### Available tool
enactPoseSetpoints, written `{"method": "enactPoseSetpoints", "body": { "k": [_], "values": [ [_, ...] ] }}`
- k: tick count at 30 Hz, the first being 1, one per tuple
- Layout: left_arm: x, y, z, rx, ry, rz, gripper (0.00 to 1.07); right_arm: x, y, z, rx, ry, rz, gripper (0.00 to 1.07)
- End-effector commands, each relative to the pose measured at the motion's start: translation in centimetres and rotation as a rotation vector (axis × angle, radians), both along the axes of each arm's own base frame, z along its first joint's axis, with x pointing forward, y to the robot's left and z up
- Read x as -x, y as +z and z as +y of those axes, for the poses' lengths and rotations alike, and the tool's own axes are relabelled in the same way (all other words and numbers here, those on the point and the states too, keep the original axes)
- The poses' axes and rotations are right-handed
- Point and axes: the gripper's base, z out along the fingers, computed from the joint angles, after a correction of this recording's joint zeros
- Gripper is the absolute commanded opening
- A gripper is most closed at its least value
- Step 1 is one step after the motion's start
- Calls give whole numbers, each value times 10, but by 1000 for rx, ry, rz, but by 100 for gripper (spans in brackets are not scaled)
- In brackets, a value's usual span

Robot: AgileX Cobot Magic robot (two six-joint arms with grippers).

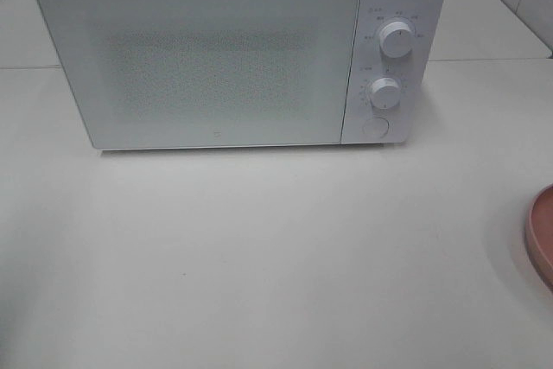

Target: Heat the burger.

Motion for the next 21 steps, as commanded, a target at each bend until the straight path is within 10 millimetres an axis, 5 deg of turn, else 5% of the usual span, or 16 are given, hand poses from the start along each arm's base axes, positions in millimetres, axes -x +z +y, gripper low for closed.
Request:
{"method": "enactPoseSetpoints", "body": {
  "k": [1, 21],
  "values": [
    [15, -4, 2, -16, -2, 3, 98, 4, 0, 0, -4, -5, -37, 74],
    [66, 3, 8, -32, 15, -532, 98, 4, 0, 0, -4, -6, -37, 74]
  ]
}}
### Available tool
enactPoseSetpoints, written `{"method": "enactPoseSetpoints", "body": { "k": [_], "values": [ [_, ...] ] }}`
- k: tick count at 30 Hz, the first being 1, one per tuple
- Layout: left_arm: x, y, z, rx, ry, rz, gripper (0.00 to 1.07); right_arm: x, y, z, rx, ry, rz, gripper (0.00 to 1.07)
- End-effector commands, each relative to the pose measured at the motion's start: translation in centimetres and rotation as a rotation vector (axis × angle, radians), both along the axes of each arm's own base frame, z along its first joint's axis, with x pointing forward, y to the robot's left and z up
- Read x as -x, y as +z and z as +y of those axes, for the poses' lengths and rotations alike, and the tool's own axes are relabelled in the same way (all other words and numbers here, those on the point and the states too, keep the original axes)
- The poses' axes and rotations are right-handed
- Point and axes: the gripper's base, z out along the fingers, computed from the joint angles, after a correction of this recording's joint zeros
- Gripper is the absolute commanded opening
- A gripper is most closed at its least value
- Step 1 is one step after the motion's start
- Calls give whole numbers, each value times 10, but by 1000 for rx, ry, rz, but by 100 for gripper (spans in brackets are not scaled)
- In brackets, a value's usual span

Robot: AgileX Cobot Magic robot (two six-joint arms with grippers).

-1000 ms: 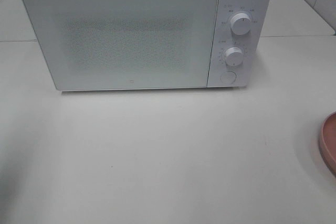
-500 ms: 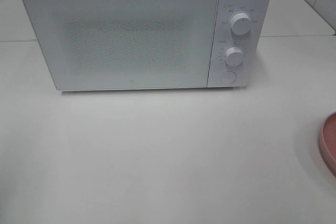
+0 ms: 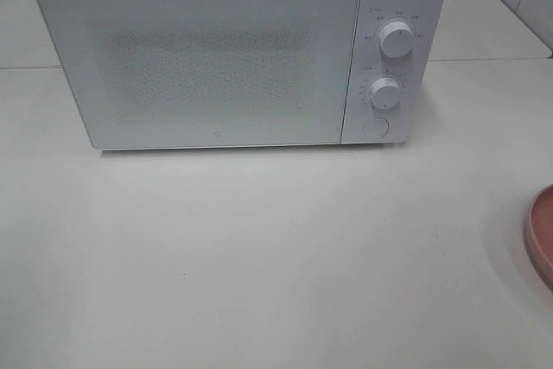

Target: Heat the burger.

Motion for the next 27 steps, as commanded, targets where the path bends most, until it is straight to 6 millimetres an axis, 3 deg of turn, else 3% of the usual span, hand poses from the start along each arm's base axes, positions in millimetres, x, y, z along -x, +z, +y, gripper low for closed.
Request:
{"method": "enactPoseSetpoints", "body": {
  "k": [1, 9, 27],
  "values": [
    [13, -4, 1, -4, 5, -70, 98, 4, 0, 0, -4, -6, -37, 74],
    [29, -2, 1, 26, 4, -166, 98, 4, 0, 0, -4, -6, -37, 74],
    [42, -2, -1, 59, 63, -246, 98, 4, 0, 0, -4, -6, -37, 74]
  ]
}}
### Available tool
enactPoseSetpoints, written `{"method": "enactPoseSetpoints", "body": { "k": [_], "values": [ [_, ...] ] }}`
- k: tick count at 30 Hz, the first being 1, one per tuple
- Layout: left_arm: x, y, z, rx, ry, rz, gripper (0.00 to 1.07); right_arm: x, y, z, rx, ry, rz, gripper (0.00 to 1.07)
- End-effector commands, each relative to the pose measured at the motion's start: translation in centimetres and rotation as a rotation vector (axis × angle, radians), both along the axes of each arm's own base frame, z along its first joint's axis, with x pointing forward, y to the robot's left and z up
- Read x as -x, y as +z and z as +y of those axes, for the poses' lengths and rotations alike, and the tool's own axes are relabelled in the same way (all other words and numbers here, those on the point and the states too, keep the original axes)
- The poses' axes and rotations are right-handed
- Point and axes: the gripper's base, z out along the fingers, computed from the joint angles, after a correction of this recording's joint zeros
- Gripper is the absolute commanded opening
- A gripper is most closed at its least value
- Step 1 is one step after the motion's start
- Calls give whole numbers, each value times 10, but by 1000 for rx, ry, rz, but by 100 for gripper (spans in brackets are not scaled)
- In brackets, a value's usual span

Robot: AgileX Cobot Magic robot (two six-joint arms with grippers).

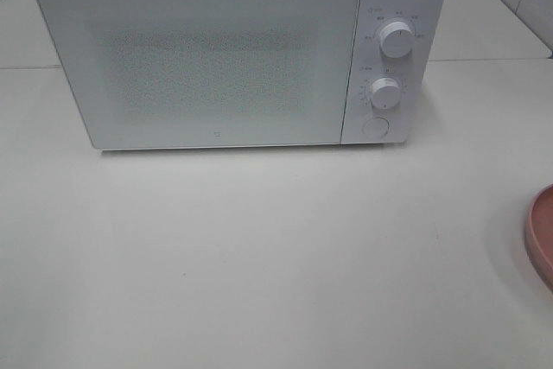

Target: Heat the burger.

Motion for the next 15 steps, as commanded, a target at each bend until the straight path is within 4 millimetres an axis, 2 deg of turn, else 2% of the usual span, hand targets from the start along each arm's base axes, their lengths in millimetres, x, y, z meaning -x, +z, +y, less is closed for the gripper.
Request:
{"method": "enactPoseSetpoints", "body": {
  "k": [1, 15],
  "values": [
    [8, 0, -1, 12, 40, -55, 98, 4, 0, 0, -4, -6, -37, 74],
    [7, 0, -2, 14, 95, -49, 98, 4, 0, 0, -4, -6, -37, 74]
  ]
}}
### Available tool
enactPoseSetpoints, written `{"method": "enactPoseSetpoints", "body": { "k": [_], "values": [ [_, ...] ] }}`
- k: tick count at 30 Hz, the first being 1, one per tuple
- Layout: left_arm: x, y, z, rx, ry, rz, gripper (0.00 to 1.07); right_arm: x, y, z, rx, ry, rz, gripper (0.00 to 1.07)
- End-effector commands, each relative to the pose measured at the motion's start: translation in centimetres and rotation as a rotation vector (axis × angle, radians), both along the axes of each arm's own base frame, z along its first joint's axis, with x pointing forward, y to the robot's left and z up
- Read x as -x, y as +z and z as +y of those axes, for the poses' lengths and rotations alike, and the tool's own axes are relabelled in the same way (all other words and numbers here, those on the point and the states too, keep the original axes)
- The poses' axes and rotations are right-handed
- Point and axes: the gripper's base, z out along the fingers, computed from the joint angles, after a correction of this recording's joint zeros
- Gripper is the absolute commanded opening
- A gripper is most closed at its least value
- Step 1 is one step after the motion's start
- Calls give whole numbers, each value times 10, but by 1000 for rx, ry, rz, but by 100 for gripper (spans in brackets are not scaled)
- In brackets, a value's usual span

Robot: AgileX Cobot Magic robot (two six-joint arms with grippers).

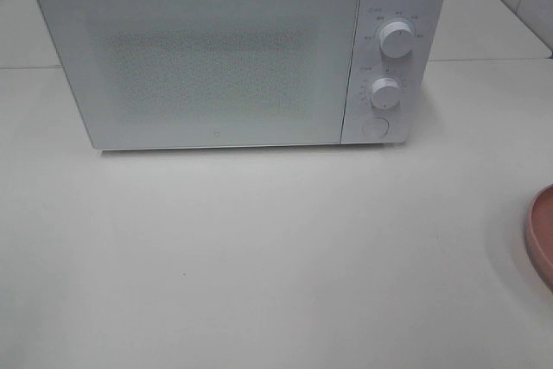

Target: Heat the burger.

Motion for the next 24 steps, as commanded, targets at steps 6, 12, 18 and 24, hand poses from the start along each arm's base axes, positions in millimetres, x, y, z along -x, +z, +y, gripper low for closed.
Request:
{"method": "enactPoseSetpoints", "body": {
  "k": [6, 12, 18, 24],
  "values": [
    [3, 0, -1, 10, 18, -26, 98, 4, 0, 0, -4, -6, -37, 74],
    [2, 0, -1, 11, 18, -20, 98, 4, 0, 0, -4, -6, -37, 74],
    [2, 0, -1, 11, 18, -20, 98, 4, 0, 0, -4, -6, -37, 74],
    [2, 0, -1, 11, 18, -20, 98, 4, 0, 0, -3, -6, -37, 74]
  ]
}}
